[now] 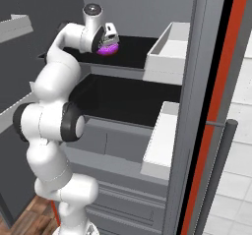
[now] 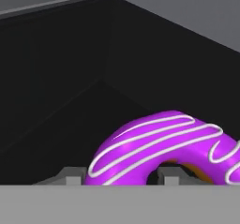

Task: Take the donuts from the fridge and place them on the empty tray on the dining counter.

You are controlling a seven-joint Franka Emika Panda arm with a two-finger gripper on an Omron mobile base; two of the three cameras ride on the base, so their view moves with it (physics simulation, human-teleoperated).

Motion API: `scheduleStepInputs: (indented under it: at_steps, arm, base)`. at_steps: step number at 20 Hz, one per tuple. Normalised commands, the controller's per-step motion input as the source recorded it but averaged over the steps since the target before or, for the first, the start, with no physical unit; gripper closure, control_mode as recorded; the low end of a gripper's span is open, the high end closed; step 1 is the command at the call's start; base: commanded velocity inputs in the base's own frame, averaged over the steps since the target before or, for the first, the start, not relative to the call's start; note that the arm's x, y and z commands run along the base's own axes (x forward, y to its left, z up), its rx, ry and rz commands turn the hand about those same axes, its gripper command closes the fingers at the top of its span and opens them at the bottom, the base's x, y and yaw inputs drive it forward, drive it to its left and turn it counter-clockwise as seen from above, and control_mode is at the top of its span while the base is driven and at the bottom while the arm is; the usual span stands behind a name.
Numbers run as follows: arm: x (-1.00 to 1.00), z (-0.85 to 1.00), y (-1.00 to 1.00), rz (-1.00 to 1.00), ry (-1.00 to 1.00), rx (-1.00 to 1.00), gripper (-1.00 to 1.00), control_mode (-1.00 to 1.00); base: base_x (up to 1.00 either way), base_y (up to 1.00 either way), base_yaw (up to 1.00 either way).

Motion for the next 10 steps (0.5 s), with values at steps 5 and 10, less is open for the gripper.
scheduleStepInputs:
  at_steps: [5, 10]
  arm:
    - [-0.61, -0.01, -0.39, 0.0, -0.05, 0.0, 1.0, -1.0]
    - [-1.0, 0.18, -0.48, 0.01, -0.01, 0.0, 1.0, -1.0]
  base:
    - [0.0, 0.0, 0.0]
    - [0.0, 0.0, 0.0]
